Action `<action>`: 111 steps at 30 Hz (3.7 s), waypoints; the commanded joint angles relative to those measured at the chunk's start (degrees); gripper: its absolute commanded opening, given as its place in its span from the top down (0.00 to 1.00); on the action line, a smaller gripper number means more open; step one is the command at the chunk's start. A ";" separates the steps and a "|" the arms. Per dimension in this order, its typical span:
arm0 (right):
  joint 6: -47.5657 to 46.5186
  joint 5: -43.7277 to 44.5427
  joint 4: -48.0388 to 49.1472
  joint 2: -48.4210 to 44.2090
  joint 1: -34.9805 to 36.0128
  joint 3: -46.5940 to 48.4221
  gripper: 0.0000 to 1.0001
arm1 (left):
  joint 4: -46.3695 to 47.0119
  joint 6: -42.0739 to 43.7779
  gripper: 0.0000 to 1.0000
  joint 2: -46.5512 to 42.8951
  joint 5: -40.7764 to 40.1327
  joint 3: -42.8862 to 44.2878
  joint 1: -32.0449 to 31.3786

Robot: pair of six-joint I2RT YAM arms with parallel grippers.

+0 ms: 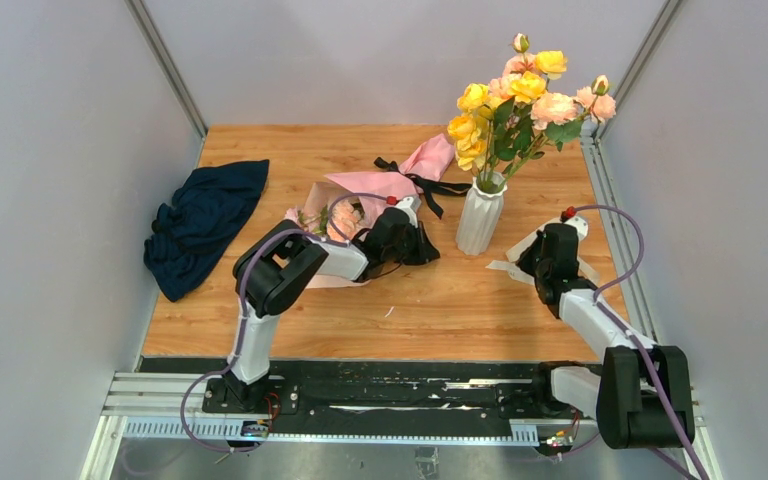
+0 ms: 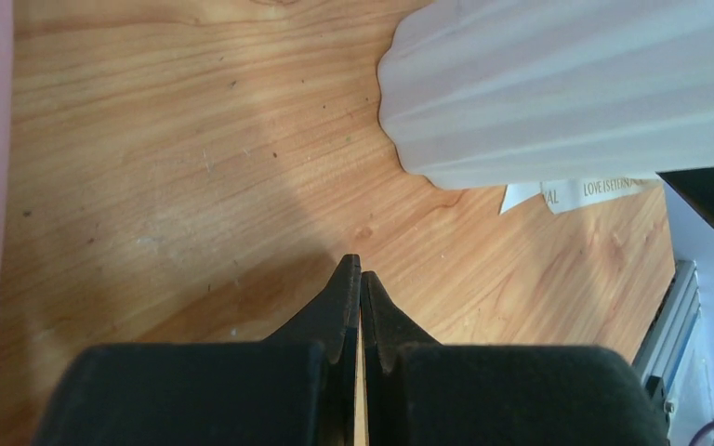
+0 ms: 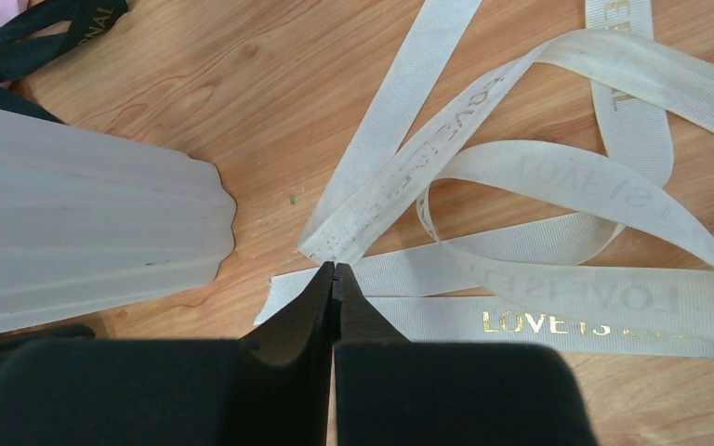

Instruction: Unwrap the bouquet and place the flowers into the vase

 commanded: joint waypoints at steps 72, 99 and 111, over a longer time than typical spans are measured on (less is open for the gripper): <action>6.95 -14.50 19.04 15.53 0.98 -0.43 1.00 | 8.74 -5.86 1.00 10.86 1.83 4.94 2.32; 11.33 -15.92 29.12 32.25 1.67 4.43 1.00 | 8.74 -5.08 1.00 7.60 3.18 1.84 4.17; 12.84 -16.23 30.61 40.05 1.60 11.36 1.00 | 8.20 -5.30 1.00 4.77 3.83 -0.85 4.20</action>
